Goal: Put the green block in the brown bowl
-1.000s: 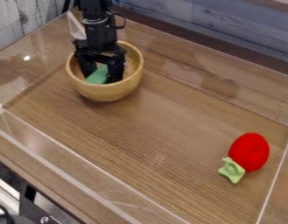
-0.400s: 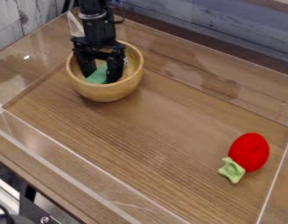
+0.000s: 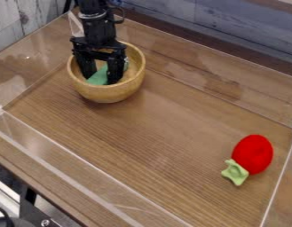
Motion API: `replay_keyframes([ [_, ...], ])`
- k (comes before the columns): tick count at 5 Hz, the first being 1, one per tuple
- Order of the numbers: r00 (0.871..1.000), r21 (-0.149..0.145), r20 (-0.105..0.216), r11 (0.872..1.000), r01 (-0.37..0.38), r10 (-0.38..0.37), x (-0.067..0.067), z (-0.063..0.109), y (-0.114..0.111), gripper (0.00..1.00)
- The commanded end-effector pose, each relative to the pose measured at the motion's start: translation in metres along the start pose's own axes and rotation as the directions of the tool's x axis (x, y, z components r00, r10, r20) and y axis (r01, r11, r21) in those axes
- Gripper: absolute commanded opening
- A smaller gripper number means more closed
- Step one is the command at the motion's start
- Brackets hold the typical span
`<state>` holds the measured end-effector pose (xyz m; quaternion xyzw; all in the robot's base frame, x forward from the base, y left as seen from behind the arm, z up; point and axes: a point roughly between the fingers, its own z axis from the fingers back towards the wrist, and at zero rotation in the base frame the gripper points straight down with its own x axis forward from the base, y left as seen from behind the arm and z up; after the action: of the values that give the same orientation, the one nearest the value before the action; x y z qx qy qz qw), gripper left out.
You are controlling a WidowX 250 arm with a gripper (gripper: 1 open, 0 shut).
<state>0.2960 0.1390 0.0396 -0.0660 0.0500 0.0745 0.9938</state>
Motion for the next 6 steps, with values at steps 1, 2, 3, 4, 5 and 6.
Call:
replay_keyframes([
  [1, 0.997, 0.031, 0.073, 1.0, 0.003, -0.005, 0.01, 0.02, 0.002, 1.0],
  [2, 0.998, 0.033, 0.067, 0.999, 0.003, -0.005, 0.011, 0.015, 0.001, 1.0],
  [3, 0.998, 0.036, 0.062, 0.999, 0.003, -0.005, 0.013, 0.011, 0.001, 1.0],
  [4, 0.998, 0.038, 0.058, 0.999, 0.002, -0.004, 0.014, 0.007, 0.0, 1.0],
  [5, 0.998, 0.04, 0.056, 0.999, 0.0, -0.003, 0.016, 0.004, 0.0, 0.0],
  [6, 0.998, 0.038, 0.056, 0.999, -0.004, 0.001, 0.016, 0.005, -0.001, 0.0],
])
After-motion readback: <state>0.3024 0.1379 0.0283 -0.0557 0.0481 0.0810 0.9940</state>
